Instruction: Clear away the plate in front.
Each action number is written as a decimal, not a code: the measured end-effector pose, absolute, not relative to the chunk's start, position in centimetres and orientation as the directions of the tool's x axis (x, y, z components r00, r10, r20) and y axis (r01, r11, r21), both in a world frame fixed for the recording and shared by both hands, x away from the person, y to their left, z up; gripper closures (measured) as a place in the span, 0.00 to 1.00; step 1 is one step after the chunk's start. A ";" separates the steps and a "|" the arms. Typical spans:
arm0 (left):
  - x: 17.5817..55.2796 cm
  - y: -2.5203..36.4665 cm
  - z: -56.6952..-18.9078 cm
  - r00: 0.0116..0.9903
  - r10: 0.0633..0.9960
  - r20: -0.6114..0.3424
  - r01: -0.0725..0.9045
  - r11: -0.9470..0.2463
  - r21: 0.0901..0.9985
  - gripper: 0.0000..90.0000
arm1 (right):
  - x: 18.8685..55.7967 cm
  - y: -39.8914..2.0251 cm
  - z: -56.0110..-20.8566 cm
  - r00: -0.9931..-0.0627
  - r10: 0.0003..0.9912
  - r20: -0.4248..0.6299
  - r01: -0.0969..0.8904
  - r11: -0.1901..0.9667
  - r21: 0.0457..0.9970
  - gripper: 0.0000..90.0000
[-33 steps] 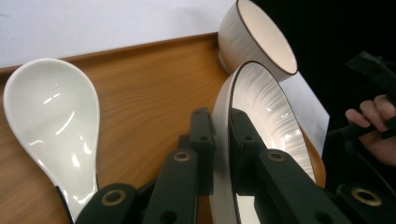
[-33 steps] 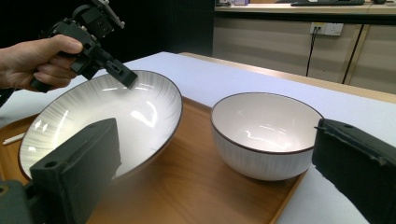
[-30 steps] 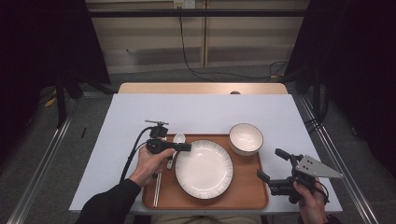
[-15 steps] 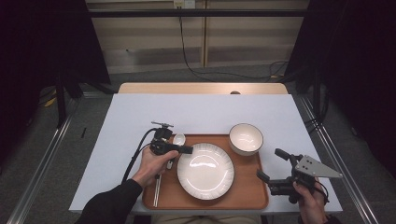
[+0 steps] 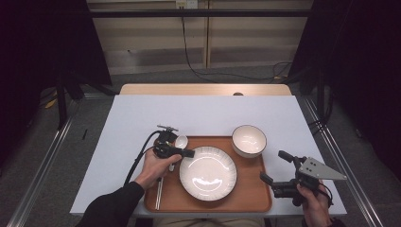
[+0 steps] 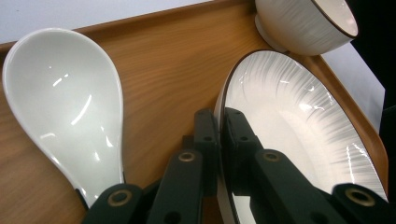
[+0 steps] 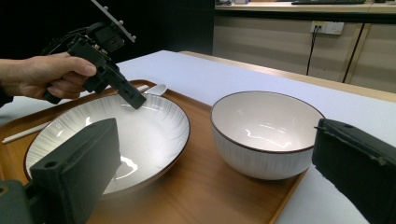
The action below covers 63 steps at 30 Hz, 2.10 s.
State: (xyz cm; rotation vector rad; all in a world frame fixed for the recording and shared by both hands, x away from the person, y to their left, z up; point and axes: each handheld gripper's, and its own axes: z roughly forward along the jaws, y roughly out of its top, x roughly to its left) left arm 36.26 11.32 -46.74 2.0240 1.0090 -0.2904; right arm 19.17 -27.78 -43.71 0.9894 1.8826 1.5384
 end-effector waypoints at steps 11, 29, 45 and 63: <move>36.3 11.1 -46.9 0.668 0.571 -0.478 0.727 -0.362 0.584 0.95 | 19.3 -27.9 -43.8 -0.597 0.799 0.066 0.221 0.085 0.972 0.01; 36.2 11.0 -46.9 0.705 0.561 -0.433 0.687 -0.391 0.612 0.95 | 19.5 -27.9 -43.9 -0.600 0.798 0.065 0.223 0.089 0.971 0.01; 35.6 10.9 -46.1 0.760 0.530 -0.376 0.617 -0.405 0.675 0.61 | 19.2 -27.8 -43.7 -0.602 0.796 0.064 0.225 0.092 0.970 0.01; 33.9 11.7 -44.0 0.771 0.582 -0.260 0.533 -0.365 0.763 0.06 | 19.2 -27.7 -43.7 -0.598 0.799 0.060 0.221 0.092 0.971 0.01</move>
